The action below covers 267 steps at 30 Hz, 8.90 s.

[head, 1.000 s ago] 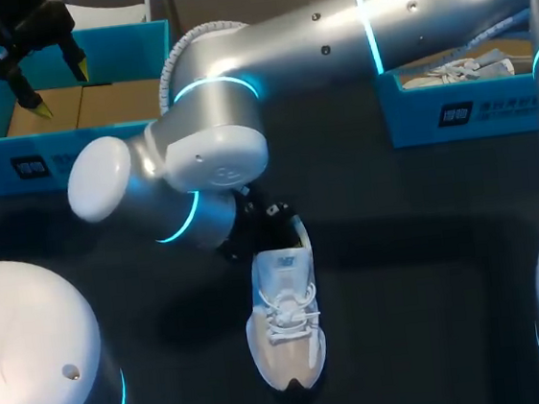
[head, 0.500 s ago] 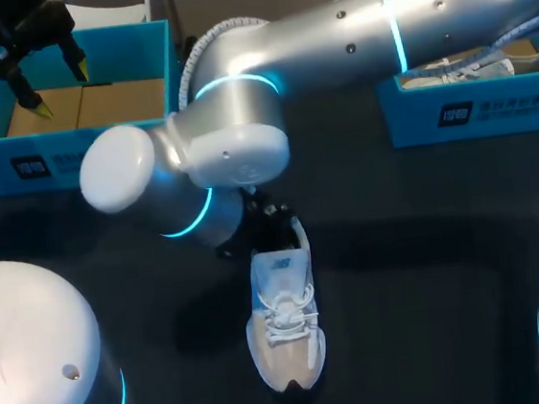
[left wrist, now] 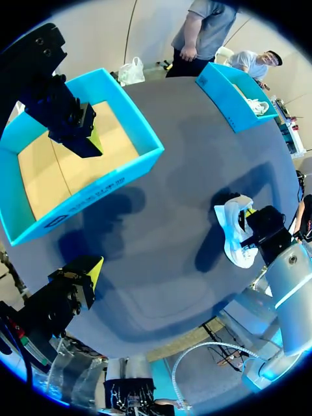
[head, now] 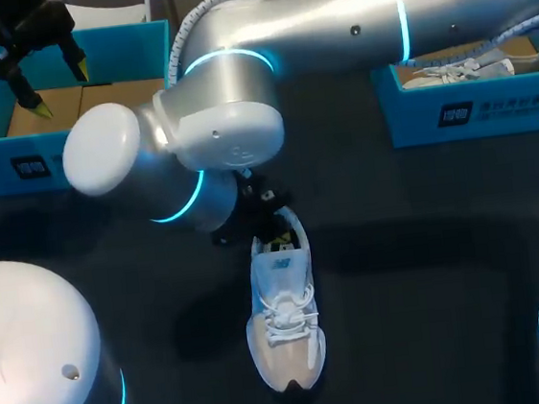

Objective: Take the shoe out of the shoebox, open the shoe tongue, remove and reinsert the insole, then place the shoe into the shoebox

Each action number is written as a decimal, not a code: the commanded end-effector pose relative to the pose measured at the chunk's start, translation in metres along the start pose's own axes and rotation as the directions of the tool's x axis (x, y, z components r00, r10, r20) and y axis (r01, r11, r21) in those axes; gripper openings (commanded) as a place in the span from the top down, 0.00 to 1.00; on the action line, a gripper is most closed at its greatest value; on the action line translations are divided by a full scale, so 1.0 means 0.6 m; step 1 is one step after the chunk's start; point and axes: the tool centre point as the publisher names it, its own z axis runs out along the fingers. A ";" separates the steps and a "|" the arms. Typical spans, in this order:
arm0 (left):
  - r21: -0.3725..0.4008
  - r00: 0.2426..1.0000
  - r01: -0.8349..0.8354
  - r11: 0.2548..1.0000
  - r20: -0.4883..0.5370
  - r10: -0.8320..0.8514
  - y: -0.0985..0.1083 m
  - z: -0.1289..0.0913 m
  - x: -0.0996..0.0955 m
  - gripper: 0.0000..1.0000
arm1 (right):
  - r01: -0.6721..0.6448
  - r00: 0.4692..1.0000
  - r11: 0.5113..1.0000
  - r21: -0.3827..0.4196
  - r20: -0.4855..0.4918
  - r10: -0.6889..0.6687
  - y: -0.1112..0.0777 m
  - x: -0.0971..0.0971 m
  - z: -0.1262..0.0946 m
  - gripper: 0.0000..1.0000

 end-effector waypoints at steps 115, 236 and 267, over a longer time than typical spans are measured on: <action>-0.003 1.000 0.000 1.000 -0.001 0.000 0.000 0.000 0.001 0.00 | -0.363 0.821 0.889 0.280 -0.355 0.447 -0.074 0.035 -0.015 0.03; -0.003 1.000 0.000 1.000 -0.001 0.000 0.000 0.000 0.001 0.00 | 0.250 0.865 0.962 -0.110 -0.420 -0.273 -0.016 -0.032 -0.137 0.58; -0.003 1.000 0.000 1.000 -0.001 0.000 0.000 0.000 0.001 0.00 | 0.678 0.408 0.514 -0.525 -0.313 -0.858 0.053 -0.013 -0.117 0.00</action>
